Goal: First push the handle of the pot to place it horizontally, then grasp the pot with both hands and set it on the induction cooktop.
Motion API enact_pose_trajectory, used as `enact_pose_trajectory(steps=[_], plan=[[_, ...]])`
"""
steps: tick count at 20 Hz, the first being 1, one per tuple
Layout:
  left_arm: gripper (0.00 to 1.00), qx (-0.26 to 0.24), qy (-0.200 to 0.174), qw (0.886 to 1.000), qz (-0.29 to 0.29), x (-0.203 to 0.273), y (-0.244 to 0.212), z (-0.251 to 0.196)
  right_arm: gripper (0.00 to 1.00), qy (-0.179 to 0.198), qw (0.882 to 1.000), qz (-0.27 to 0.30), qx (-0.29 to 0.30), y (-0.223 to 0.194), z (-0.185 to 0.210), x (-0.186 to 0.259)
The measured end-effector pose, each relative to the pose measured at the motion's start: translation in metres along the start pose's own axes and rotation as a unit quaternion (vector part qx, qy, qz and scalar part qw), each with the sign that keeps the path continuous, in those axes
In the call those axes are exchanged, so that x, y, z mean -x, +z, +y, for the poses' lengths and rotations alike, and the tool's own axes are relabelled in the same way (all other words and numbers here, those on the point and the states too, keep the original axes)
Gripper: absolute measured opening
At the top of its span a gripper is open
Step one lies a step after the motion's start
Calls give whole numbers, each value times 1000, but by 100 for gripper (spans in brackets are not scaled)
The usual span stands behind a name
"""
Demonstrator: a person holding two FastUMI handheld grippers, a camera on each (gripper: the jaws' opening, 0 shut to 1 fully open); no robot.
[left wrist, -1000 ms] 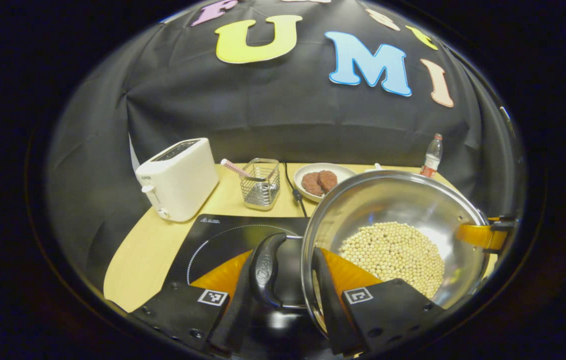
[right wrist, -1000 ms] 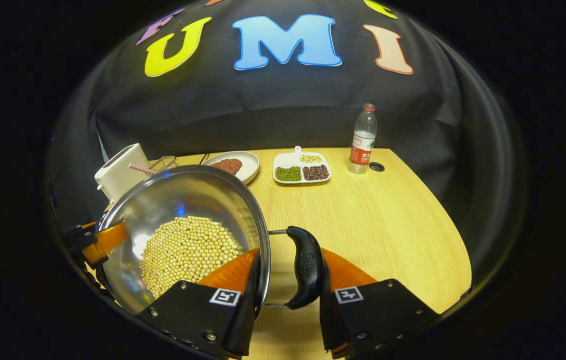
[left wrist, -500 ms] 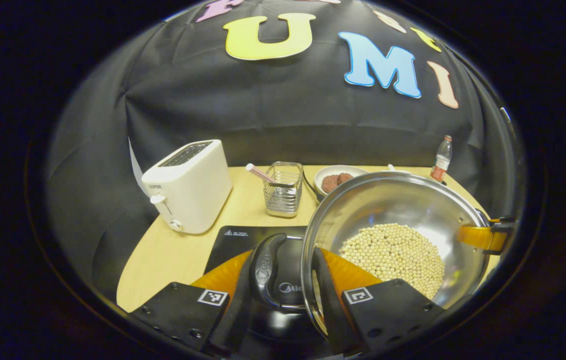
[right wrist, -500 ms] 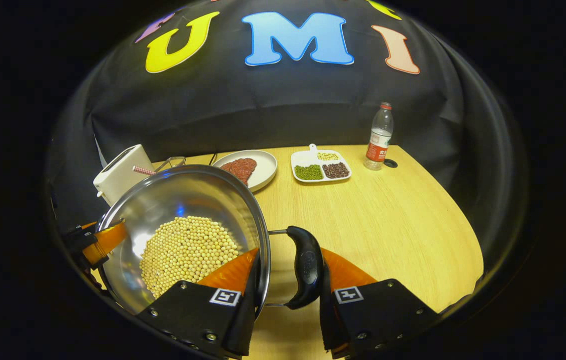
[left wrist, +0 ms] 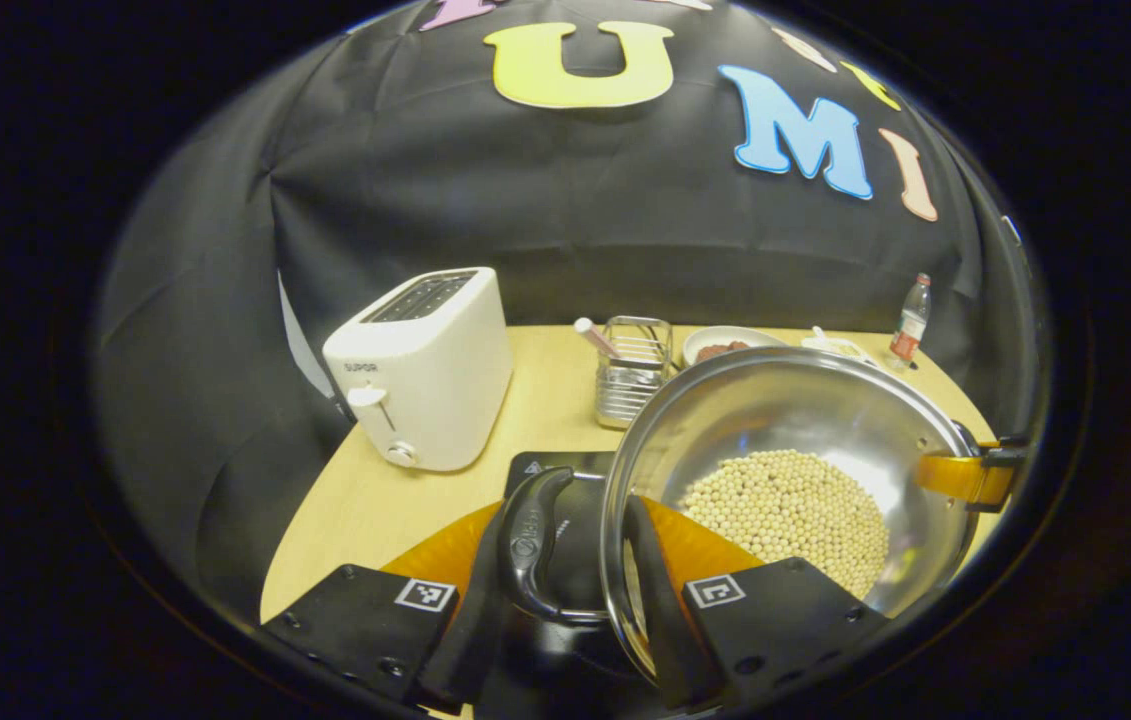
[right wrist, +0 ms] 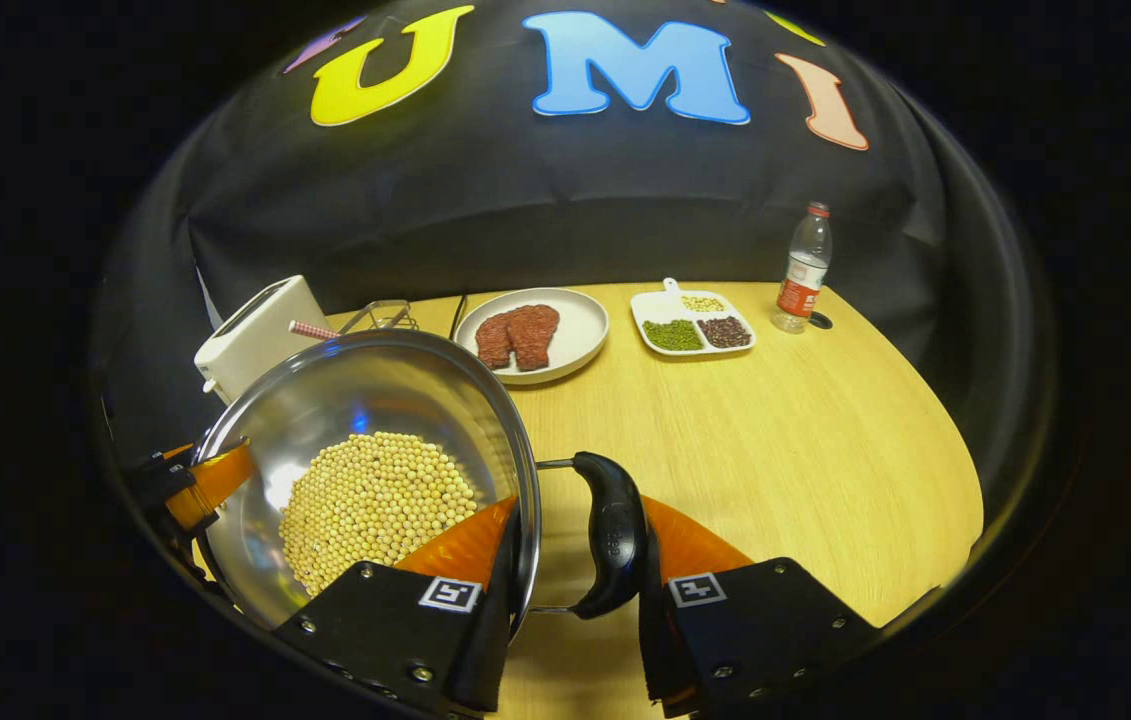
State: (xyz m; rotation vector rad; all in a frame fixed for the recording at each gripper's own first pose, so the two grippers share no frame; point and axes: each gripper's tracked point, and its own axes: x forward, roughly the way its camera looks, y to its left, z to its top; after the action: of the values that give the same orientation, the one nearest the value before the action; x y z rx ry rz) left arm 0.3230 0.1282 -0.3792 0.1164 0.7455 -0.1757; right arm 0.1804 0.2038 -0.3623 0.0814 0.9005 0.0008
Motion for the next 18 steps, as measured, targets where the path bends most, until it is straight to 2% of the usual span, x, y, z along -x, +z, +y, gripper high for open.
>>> enact_pose_trajectory(steps=[1, 3, 5, 6, 8, 10, 11, 12, 13, 15, 17, 18], plan=[[70, 1, 2, 1000, 2, -2, -3, 7, 54, 2, 1000, 3, 0, -2, 6, -1], [66, 2, 5, 1000, 6, -6, -8, 17, 54, 4, 1000, 9, 0, -5, 16, -5], [66, 4, 8, 1000, 9, -7, -12, 25, 54, 4, 1000, 15, 0, -8, 23, -7], [70, 4, 9, 1000, 9, -7, -13, 28, 54, 4, 1000, 16, 2, -9, 27, -8], [66, 7, 10, 1000, 10, -10, -16, 33, 54, 4, 1000, 20, 3, -9, 31, -11], [70, 7, 12, 1000, 8, -12, -17, 37, 54, 5, 1000, 23, 0, -8, 34, -11], [66, 4, 13, 1000, 6, -14, -16, 37, 54, 5, 1000, 23, -1, -7, 36, -12], [70, 2, 14, 1000, 5, -15, -15, 39, 54, 4, 1000, 23, -2, -7, 37, -12], [66, 2, 13, 1000, 5, -18, -15, 39, 54, 4, 1000, 23, -2, -6, 38, -13], [66, 3, 12, 1000, 3, -15, -16, 39, 54, 3, 1000, 22, -1, -5, 38, -12], [73, 6, 11, 1000, 1, -16, -15, 40, 54, 2, 1000, 21, -1, -5, 38, -12], [66, 7, 11, 1000, 0, -15, -16, 40, 54, 2, 1000, 20, -2, -4, 38, -12]])
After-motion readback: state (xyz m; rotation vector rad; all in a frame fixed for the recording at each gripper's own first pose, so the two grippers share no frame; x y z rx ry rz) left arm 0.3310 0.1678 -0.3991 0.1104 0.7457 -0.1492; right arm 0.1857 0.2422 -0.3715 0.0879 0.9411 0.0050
